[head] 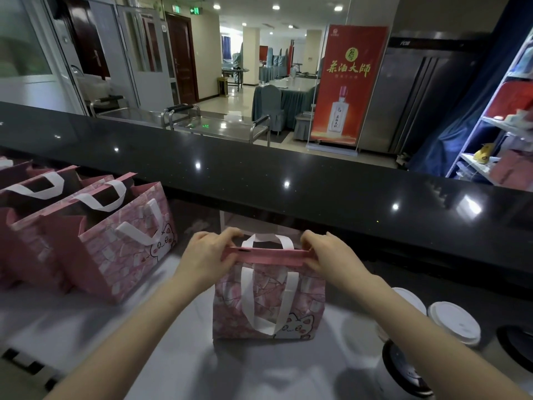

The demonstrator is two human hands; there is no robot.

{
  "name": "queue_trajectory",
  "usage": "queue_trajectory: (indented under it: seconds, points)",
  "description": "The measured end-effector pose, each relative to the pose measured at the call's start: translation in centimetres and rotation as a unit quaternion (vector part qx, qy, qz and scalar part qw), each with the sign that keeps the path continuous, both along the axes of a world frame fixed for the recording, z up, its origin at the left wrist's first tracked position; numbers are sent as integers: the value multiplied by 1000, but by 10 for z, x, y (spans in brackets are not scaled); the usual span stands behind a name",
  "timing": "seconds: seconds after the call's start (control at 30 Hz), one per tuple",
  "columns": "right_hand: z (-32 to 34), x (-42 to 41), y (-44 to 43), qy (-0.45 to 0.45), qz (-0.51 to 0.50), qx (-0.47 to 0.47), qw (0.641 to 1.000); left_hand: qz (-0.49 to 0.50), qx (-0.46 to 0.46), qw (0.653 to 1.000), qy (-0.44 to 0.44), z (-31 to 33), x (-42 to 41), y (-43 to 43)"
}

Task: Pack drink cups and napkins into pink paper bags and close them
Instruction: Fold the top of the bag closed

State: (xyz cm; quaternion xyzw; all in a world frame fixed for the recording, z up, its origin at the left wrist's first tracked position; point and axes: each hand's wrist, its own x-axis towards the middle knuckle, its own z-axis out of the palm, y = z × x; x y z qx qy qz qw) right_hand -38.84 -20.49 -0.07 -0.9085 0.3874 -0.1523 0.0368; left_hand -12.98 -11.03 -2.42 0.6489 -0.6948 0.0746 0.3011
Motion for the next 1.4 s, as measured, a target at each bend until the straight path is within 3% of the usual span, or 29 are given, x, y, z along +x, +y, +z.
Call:
queue_trajectory:
  seconds: [0.1,0.3,0.57,0.73,0.97,1.1,1.3,1.4]
  points:
    - [3,14,0,26,-6,31,999,-26,47,998,-28,4,-15,-11]
    - [-4,19,1,22,-31,32,999,30,92,995,2,1,-23,-18]
    - [4,37,11,4,8,77,997,3,81,997,-13,2,-43,-25]
    - [-5,51,16,-10,-13,36,999,34,55,998,-4,-6,-52,-28]
    - [7,28,3,-20,-2,118,993,-26,40,999,2,5,-18,-13]
    - [13,-12,-17,16,-43,146,988,13,72,996,59,3,22,6]
    - [-1,-5,-23,-4,-72,62,995,63,33,995,66,-8,21,16]
    - [-9,-2,-23,-61,-99,68,991,49,30,994,95,-9,14,24]
